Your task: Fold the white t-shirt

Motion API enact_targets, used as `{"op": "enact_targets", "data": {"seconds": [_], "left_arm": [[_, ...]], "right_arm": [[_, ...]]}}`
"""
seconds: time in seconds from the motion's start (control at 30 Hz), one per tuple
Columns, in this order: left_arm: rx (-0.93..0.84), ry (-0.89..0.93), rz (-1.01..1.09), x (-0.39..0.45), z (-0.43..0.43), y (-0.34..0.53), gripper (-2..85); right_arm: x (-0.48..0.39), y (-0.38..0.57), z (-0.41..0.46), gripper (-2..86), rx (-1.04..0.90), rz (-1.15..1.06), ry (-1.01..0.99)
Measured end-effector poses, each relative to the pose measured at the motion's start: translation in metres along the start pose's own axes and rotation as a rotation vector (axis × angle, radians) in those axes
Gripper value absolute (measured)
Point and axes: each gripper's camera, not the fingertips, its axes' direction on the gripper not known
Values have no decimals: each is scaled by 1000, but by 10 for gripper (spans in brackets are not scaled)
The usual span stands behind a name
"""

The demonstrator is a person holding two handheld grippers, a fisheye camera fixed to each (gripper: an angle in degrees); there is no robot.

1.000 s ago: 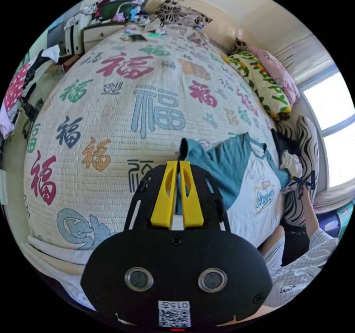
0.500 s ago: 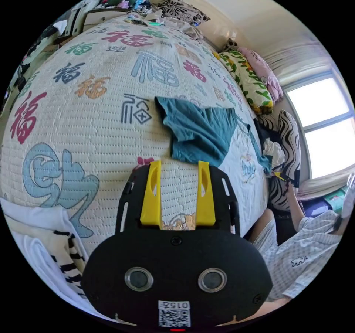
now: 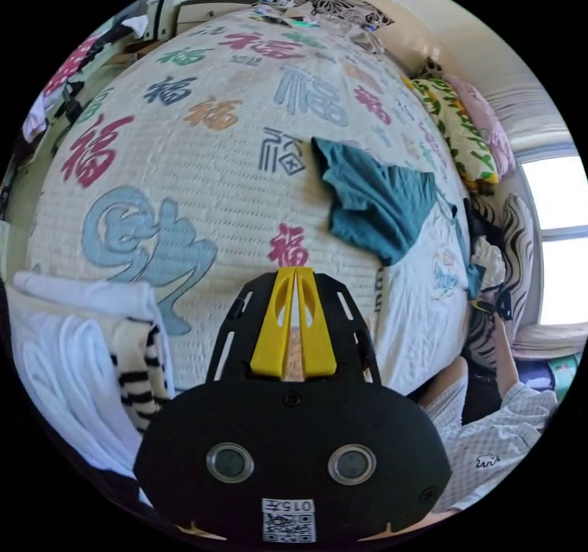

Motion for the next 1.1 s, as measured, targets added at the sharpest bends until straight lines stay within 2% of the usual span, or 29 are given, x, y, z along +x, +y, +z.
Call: {"op": "enact_targets", "data": {"seconds": [0.07,0.1,0.2,0.33,0.43,0.53,0.6,0.67,0.87,0.93,1.0,1.1], "left_arm": [[7,89,18,3,-5,18,66],[-13,171,27,7,-7,33,85],[-125,302,88,27,3,77,101],[-321,308,164,53,42,123,103],[-433,281,194,63,70,137,86],[-435,173,199,63,76,140,16],[-442,182,193,59,78,142,4],[-426,182,191,55,74,147,-1],[-361,106,245,50,81,170,-2],[-371,102,240,49,86,177,5],[-366,80,256,50,85,184,14],[-282,7,290,54,70,202,20]], "right_arm": [[10,16,-1,38,65,39,-50],[12,28,3,47,84,7,-167],[-5,57,32,78,7,-112,-311],[-35,81,86,94,-141,-198,-233],[-50,85,132,78,-256,-228,-284],[-57,84,153,20,-217,-215,-193],[-56,85,164,5,-210,-200,-259],[-55,88,167,-1,-181,-176,-277],[-59,104,194,-6,-120,-139,-155],[-64,108,209,-6,-114,-140,-185],[-77,116,220,-6,-34,-160,-255],[-112,131,220,-6,138,-265,-234]]}}
